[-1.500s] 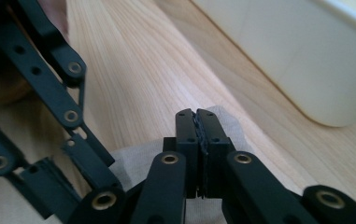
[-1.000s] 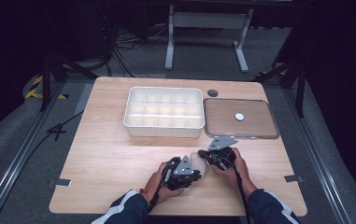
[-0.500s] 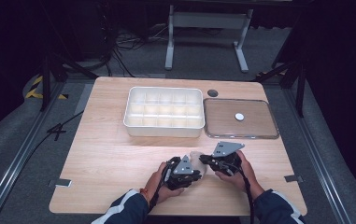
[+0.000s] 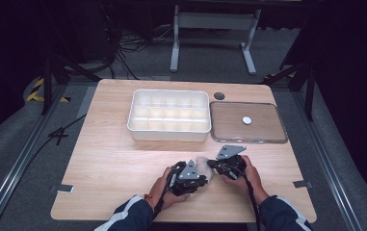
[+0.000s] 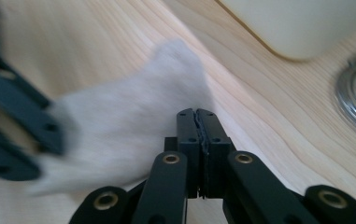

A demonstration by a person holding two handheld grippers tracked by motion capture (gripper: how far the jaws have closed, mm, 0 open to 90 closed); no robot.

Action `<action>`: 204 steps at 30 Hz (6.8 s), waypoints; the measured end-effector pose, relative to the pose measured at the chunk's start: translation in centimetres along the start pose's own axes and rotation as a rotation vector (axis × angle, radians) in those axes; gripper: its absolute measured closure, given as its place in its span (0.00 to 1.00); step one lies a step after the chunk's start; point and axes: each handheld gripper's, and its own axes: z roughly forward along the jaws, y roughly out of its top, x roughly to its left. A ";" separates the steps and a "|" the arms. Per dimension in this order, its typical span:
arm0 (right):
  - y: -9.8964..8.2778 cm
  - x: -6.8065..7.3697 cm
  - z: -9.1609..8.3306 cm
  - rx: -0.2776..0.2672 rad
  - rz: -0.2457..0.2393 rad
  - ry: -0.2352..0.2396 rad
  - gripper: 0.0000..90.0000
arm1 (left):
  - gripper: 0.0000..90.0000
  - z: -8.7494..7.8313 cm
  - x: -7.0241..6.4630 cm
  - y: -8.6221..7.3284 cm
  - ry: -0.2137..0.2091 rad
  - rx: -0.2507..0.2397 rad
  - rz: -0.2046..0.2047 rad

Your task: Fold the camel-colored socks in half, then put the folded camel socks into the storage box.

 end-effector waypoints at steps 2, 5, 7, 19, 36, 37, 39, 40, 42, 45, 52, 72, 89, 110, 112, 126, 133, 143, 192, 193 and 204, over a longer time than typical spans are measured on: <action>-0.3 -0.5 0.3 -0.005 0.027 0.005 0.99 | 0.90 0.0 0.0 0.0 -0.002 0.000 -0.001; -0.2 -0.7 0.0 -0.012 0.023 0.000 0.98 | 0.90 0.0 0.0 0.0 -0.001 -0.002 -0.004; -0.2 -0.8 -0.2 -0.019 0.025 -0.003 0.98 | 0.90 0.0 0.0 0.0 -0.002 -0.005 0.000; 0.0 -1.2 -1.1 -0.043 0.042 0.025 0.75 | 0.84 -0.6 0.3 0.0 -0.020 -0.028 -0.037; 0.0 -1.5 -1.3 -0.040 0.053 0.002 0.67 | 0.66 -2.8 0.3 0.7 -0.002 -0.075 -0.038; 0.0 -1.5 -1.3 -0.043 0.056 0.006 0.67 | 0.66 -2.8 0.3 0.7 -0.012 -0.073 -0.037; 0.1 -1.6 -1.6 -0.062 0.072 0.011 0.66 | 0.66 -2.7 0.1 0.7 0.003 -0.074 -0.033; 0.2 -1.6 -1.8 -0.071 0.078 0.011 0.65 | 0.65 -2.8 0.1 0.8 0.006 -0.071 -0.024; 0.4 -1.6 -2.1 -0.096 0.083 0.011 0.63 | 0.64 -3.0 0.1 0.8 0.014 -0.066 -0.025; 0.8 -1.5 -2.5 -0.126 0.102 0.023 0.57 | 0.65 -3.1 0.1 0.8 0.013 -0.075 -0.027; 1.6 -0.8 -2.6 -0.172 0.115 0.046 0.52 | 0.67 -2.5 -0.1 0.6 -0.003 -0.032 -0.016; 0.7 -1.3 0.8 -0.056 0.174 0.160 0.48 | 0.57 -3.0 -0.3 0.0 0.011 0.123 0.060; 0.3 -2.4 1.5 -0.020 0.286 0.398 0.80 | 0.26 -12.4 4.2 -8.7 0.210 0.226 -0.145; 1.4 -0.7 -1.4 -0.097 0.104 0.281 0.89 | 0.15 -12.5 5.3 -9.5 0.245 0.172 -0.191; 1.4 -0.7 -1.8 -0.114 0.091 0.272 0.89 | 0.14 -12.4 5.3 -9.7 0.250 0.154 -0.198; 1.7 -0.9 -3.3 -0.166 0.067 0.218 0.89 | 0.11 -12.1 5.3 -9.6 0.261 0.150 -0.205; 1.7 -1.3 -4.0 -0.190 0.056 0.175 0.89 | 0.09 -12.0 5.5 -9.6 0.257 0.153 -0.194; 1.8 -2.1 -5.3 -0.232 0.065 0.133 0.89 | 0.10 -12.0 5.4 -9.6 0.260 0.151 -0.197; 5.9 -5.4 -8.3 -0.377 0.013 0.025 0.89 | 0.11 -12.1 5.2 -9.6 0.272 0.152 -0.203; 6.0 -5.4 -8.3 -0.378 0.011 0.022 0.89 | 0.11 -12.1 5.2 -9.6 0.274 0.153 -0.198; 8.0 -5.9 -8.2 -0.373 -0.006 -0.005 0.89 | 0.11 -12.1 5.2 -9.6 0.273 0.152 -0.203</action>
